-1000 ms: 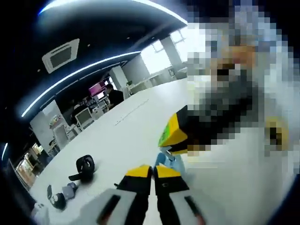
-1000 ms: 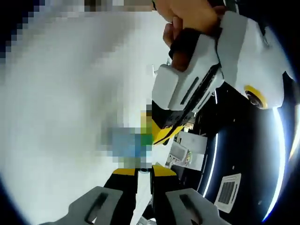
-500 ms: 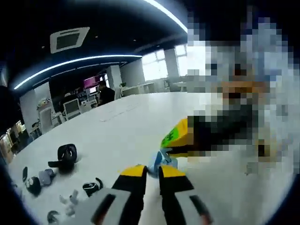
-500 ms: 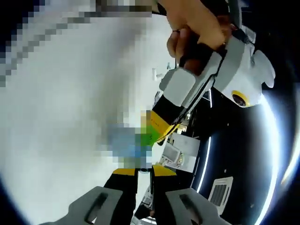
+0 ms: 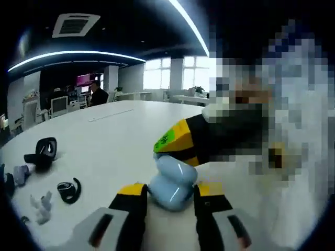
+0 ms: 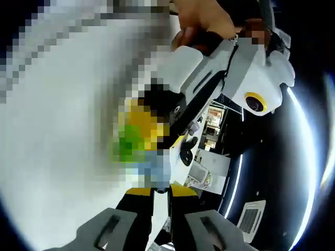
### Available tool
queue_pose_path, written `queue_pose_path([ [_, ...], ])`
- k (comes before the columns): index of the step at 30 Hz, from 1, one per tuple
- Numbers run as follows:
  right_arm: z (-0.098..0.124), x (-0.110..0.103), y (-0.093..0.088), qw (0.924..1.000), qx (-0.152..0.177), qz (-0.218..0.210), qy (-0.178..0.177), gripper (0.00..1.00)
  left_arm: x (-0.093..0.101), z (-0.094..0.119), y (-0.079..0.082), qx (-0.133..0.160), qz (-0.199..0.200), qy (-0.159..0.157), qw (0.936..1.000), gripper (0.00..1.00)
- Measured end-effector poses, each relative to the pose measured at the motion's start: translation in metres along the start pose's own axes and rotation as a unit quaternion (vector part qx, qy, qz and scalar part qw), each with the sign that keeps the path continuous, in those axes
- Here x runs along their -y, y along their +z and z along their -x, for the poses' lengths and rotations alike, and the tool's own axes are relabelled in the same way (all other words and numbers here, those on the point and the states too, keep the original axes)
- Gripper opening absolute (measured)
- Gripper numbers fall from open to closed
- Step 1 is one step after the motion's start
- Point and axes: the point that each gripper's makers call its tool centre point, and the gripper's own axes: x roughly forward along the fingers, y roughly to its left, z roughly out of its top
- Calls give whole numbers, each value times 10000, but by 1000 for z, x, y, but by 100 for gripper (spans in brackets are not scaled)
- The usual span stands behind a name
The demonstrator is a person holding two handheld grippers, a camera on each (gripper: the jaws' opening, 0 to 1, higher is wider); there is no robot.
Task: Pick up the earbuds from the table and place the earbuds into the earbud case
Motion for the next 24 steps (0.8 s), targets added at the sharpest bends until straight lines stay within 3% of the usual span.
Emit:
queue_pose_path([
  [2,-1,2,1,9999,-11,-101,9,9,-2,0,-1,24,73,11,10000,38],
  [7,1,10,6,9988,82,-474,-74,9,-7,3,2,238,820,-166,9962,38],
  [11,1,14,9,9978,134,-655,-29,9,-7,5,0,232,950,-293,9948,39],
  [19,-4,16,16,9970,100,-759,102,9,-3,10,-8,145,541,-335,9979,39],
  [23,-6,20,20,9971,94,-740,127,9,0,9,-12,61,-355,-112,9993,40],
  [24,-6,21,22,9970,100,-752,133,9,3,8,-10,135,-402,-134,9990,39],
])
